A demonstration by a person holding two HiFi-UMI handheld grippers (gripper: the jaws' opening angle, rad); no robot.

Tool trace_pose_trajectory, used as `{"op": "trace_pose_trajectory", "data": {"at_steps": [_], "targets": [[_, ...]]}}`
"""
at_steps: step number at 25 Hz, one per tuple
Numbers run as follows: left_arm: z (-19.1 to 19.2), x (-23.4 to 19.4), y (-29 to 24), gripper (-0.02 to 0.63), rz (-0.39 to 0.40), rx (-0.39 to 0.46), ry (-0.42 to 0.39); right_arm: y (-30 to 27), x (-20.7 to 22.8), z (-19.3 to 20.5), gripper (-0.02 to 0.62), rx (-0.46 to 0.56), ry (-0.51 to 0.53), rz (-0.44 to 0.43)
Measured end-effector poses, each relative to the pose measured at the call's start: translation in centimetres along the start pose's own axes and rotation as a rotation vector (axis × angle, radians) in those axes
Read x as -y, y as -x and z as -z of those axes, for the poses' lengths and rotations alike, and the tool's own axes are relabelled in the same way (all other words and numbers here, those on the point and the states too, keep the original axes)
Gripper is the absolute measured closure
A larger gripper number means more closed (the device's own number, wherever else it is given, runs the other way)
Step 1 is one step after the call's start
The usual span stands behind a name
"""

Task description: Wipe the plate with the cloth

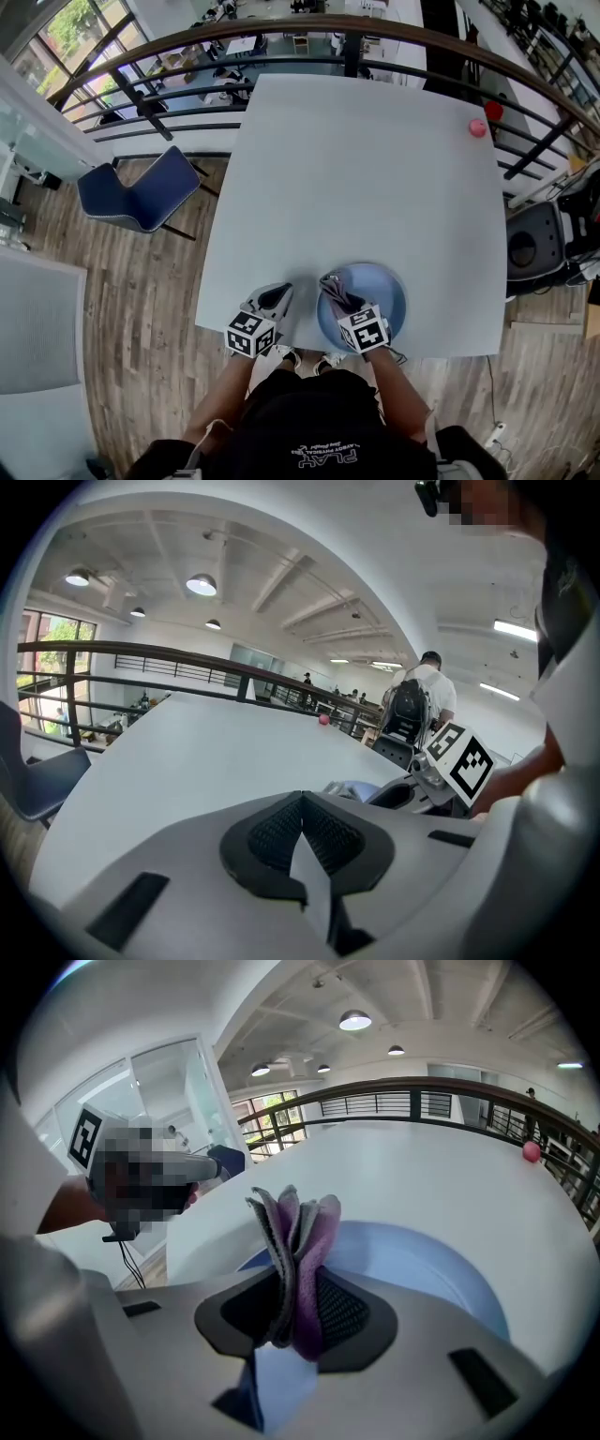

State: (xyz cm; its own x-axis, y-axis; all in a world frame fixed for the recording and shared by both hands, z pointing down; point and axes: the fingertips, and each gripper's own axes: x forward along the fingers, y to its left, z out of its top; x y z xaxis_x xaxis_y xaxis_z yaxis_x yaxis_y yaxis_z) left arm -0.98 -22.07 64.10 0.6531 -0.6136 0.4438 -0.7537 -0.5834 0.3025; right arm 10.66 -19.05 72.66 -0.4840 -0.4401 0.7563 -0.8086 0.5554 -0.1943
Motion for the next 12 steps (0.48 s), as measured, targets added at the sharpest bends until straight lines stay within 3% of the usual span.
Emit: {"op": "trace_pose_trajectory", "data": {"at_steps": [12], "targets": [[-0.6, -0.2, 0.4, 0.594, 0.001, 0.006, 0.023, -0.1, 2.3, 0.0, 0.476, -0.017, -0.089, 0.070]]}}
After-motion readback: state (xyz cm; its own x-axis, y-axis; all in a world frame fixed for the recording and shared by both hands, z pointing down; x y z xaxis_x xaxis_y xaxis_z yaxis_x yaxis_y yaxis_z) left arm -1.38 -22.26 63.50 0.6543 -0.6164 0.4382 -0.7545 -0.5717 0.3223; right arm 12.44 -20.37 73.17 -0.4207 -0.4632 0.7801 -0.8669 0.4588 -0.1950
